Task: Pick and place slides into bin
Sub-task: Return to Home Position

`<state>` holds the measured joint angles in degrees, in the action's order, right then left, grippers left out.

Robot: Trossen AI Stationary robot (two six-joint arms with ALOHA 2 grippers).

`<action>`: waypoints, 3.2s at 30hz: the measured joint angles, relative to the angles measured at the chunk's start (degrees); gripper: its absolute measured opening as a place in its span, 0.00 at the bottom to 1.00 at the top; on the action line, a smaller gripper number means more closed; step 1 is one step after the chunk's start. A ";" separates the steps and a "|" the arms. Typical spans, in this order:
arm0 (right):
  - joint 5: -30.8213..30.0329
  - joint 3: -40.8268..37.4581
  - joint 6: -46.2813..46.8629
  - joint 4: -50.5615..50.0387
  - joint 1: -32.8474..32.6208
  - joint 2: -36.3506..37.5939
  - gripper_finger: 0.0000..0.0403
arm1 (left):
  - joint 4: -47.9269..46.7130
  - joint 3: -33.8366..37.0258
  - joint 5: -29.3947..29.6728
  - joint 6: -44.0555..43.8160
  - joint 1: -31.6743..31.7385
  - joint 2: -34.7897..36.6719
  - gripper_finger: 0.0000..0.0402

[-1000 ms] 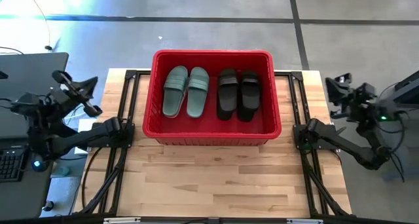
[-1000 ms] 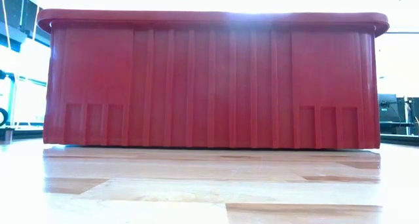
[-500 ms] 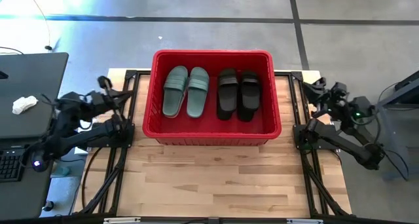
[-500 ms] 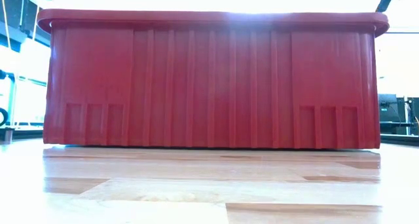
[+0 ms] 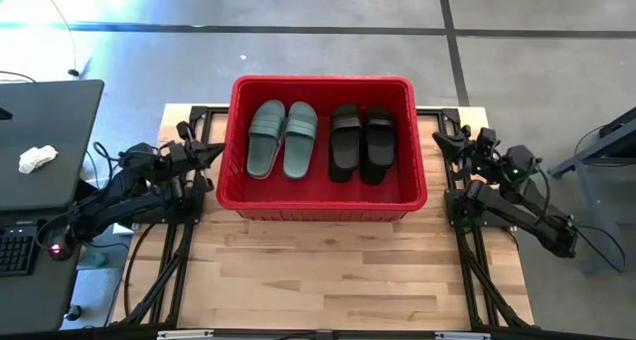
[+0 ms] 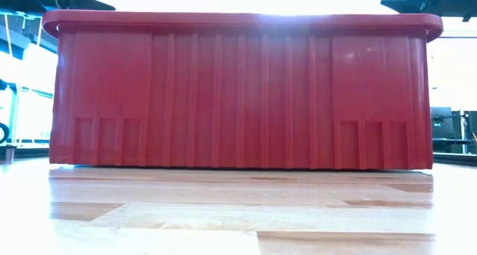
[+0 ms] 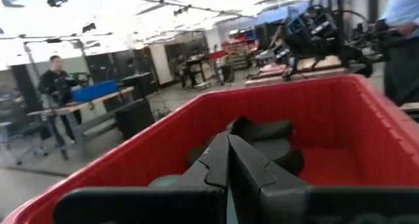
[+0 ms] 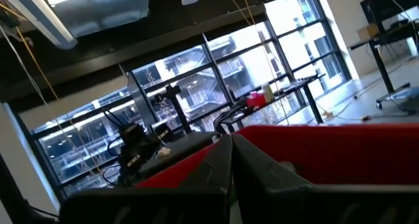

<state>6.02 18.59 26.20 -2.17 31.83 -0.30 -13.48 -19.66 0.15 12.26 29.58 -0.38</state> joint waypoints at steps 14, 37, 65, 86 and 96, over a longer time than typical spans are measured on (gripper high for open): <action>0.42 -6.47 0.29 0.65 0.00 0.00 0.00 | 3.43 5.11 6.24 0.75 0.02 0.00 0.00; -4.46 -6.47 -8.60 4.54 2.39 -0.02 0.00 | 9.90 7.11 16.87 9.44 0.07 0.00 0.00; 7.50 -6.45 -8.67 -5.16 15.15 -6.32 0.00 | 6.17 7.00 9.33 2.06 0.02 0.02 0.00; 9.38 -6.35 -11.28 -8.97 15.09 -6.29 0.00 | 2.73 7.11 1.26 -10.87 -0.02 0.00 0.00; 10.44 -6.34 -11.64 -9.17 15.08 -6.29 0.00 | 0.16 7.06 1.19 -12.97 0.00 0.00 0.00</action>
<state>16.46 12.25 14.56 -11.33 46.92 -6.59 -13.32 -12.60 1.34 -0.71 29.58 -0.38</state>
